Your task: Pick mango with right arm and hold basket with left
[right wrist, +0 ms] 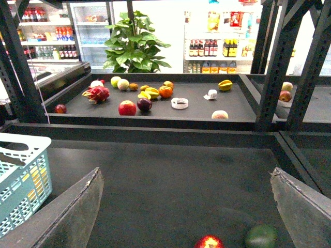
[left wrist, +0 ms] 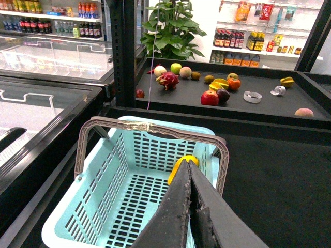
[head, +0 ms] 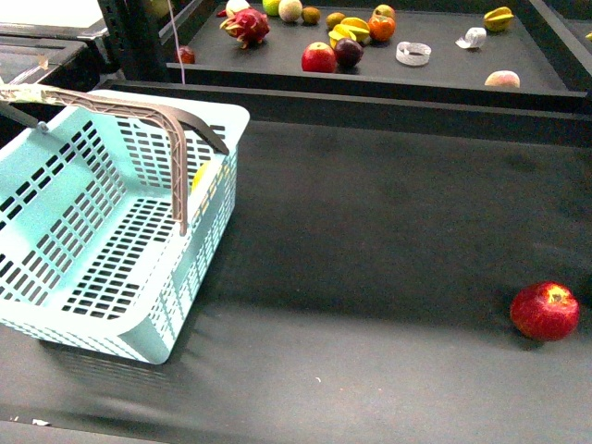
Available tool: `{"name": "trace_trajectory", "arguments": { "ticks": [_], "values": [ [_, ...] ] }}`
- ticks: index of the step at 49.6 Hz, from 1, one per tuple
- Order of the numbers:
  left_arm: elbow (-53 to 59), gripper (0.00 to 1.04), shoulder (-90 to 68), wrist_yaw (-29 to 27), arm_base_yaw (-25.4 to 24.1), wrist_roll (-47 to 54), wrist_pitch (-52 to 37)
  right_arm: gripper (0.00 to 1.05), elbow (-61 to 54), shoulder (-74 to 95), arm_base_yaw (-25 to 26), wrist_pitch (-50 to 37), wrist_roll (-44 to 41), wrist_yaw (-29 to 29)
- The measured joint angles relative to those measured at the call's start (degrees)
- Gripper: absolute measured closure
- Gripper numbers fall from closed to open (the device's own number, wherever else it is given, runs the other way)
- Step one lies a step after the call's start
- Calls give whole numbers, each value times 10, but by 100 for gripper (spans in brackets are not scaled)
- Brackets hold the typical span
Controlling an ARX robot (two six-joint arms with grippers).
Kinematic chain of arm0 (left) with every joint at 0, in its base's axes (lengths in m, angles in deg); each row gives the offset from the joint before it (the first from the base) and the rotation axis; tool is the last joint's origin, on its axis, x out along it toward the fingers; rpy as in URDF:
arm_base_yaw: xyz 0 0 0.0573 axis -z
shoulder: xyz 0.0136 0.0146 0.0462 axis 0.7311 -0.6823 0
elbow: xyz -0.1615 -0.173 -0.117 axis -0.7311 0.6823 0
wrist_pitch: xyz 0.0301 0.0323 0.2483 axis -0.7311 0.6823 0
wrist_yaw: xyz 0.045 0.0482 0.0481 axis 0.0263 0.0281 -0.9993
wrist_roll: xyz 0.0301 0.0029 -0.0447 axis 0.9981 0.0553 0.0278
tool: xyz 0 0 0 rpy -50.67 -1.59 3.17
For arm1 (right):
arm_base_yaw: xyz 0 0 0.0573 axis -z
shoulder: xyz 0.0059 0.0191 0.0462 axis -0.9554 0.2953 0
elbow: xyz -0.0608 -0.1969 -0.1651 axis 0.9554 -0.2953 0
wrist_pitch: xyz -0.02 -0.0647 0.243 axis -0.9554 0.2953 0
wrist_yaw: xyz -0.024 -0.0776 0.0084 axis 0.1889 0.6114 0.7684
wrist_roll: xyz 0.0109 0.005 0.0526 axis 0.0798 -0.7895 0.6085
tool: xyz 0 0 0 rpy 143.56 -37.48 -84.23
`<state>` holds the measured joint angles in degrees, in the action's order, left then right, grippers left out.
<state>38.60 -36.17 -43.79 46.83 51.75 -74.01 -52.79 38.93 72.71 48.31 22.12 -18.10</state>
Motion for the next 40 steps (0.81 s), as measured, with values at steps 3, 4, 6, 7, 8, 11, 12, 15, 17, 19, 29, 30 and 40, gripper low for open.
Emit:
{"name": "trace_trajectory", "arguments": {
  "ticks": [3, 4, 6, 7, 8, 11, 12, 15, 17, 19, 29, 30, 40],
  "values": [
    [0, 103, 44, 0, 0, 0, 60, 8, 0, 0, 0, 0, 0, 0],
    [0, 103, 66, 0, 0, 0, 85, 8, 0, 0, 0, 0, 0, 0],
    [0, 103, 92, 0, 0, 0, 96, 8, 0, 0, 0, 0, 0, 0],
    [0, 103, 94, 0, 0, 0, 97, 8, 0, 0, 0, 0, 0, 0],
    [0, 103, 94, 0, 0, 0, 98, 8, 0, 0, 0, 0, 0, 0],
    [0, 103, 95, 0, 0, 0, 99, 8, 0, 0, 0, 0, 0, 0],
    [0, 103, 95, 0, 0, 0, 99, 8, 0, 0, 0, 0, 0, 0],
    [0, 103, 95, 0, 0, 0, 99, 8, 0, 0, 0, 0, 0, 0],
    [0, 103, 96, 0, 0, 0, 99, 8, 0, 0, 0, 0, 0, 0],
    [0, 103, 96, 0, 0, 0, 99, 8, 0, 0, 0, 0, 0, 0],
    [0, 103, 96, 0, 0, 0, 99, 8, 0, 0, 0, 0, 0, 0],
    [0, 103, 96, 0, 0, 0, 99, 8, 0, 0, 0, 0, 0, 0],
    [0, 103, 96, 0, 0, 0, 99, 8, 0, 0, 0, 0, 0, 0]
  ]
}}
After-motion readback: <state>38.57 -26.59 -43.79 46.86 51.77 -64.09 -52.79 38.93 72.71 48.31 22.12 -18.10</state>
